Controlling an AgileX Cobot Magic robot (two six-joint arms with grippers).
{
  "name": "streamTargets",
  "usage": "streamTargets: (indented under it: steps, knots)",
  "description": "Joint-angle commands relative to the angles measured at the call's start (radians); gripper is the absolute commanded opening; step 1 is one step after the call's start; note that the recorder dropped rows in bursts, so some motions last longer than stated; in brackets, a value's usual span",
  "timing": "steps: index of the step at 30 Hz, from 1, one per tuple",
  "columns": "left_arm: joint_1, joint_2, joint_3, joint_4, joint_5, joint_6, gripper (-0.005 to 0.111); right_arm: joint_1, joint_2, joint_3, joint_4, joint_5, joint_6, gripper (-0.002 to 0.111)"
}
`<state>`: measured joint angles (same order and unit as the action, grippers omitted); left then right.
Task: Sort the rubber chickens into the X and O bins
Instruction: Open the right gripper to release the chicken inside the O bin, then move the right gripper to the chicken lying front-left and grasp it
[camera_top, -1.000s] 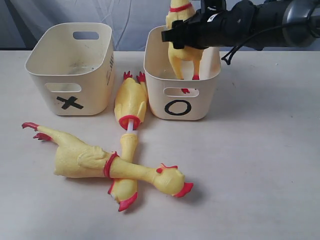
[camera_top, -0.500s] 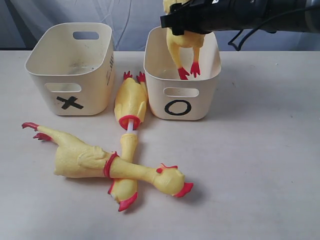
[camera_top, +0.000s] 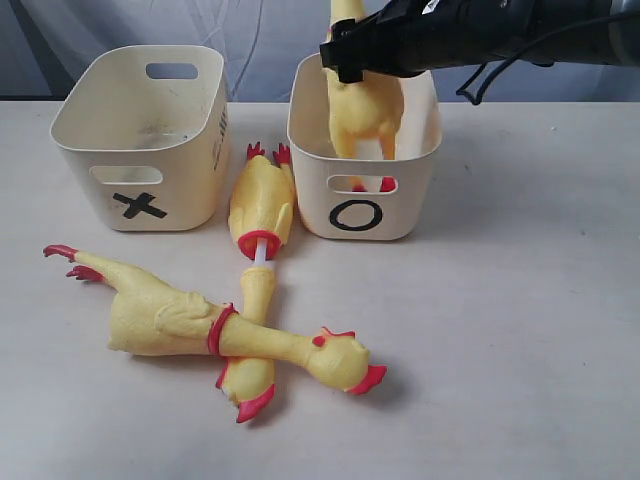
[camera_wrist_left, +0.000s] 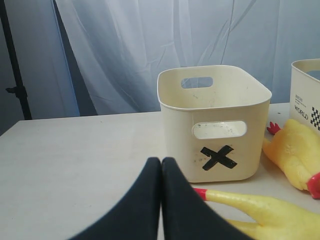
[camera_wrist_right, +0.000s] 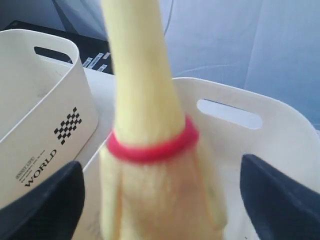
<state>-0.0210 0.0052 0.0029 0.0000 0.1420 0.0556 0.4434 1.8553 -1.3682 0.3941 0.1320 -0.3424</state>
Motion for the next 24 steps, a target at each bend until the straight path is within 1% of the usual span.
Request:
streamTargets:
  steps: [1, 3, 7, 10, 12, 14, 17, 18, 21, 24]
  knots:
    - [0.0, -0.005, -0.003, -0.007, -0.008, 0.0, 0.0, -0.002, -0.001, -0.003, 0.0, -0.016, -0.003, 0.08]
    - [0.0, -0.005, -0.003, -0.007, -0.008, 0.0, 0.0, -0.002, -0.001, -0.003, 0.0, -0.009, 0.006, 0.082]
    - [0.0, -0.005, -0.003, -0.007, -0.008, 0.0, 0.0, -0.002, -0.007, -0.003, -0.009, 0.052, -0.01, 0.082]
    - [0.0, -0.005, -0.003, -0.007, -0.008, 0.0, 0.0, 0.013, -0.036, -0.003, -0.055, 0.143, -0.101, 0.082]
    - [0.0, -0.005, -0.003, -0.007, -0.008, 0.0, 0.0, 0.04, -0.064, -0.003, -0.053, 0.241, -0.261, 0.078]
    - [0.0, -0.005, -0.003, -0.007, -0.008, 0.0, 0.0, 0.087, -0.096, -0.003, -0.024, 0.367, -0.41, 0.074]
    - [0.0, -0.005, -0.003, -0.007, -0.008, 0.0, 0.0, 0.177, -0.116, -0.003, 0.06, 0.511, -0.49, 0.074]
    - [0.0, -0.005, -0.003, -0.007, -0.008, 0.0, 0.0, 0.205, -0.116, -0.003, 0.069, 0.533, -0.515, 0.074]
    - [0.0, -0.005, -0.003, -0.007, -0.008, 0.0, 0.0, 0.307, -0.087, -0.003, 0.062, 0.512, -0.55, 0.075]
    - [0.0, -0.005, -0.003, -0.007, -0.008, 0.0, 0.0, 0.397, -0.029, -0.003, 0.012, 0.425, -0.561, 0.082]
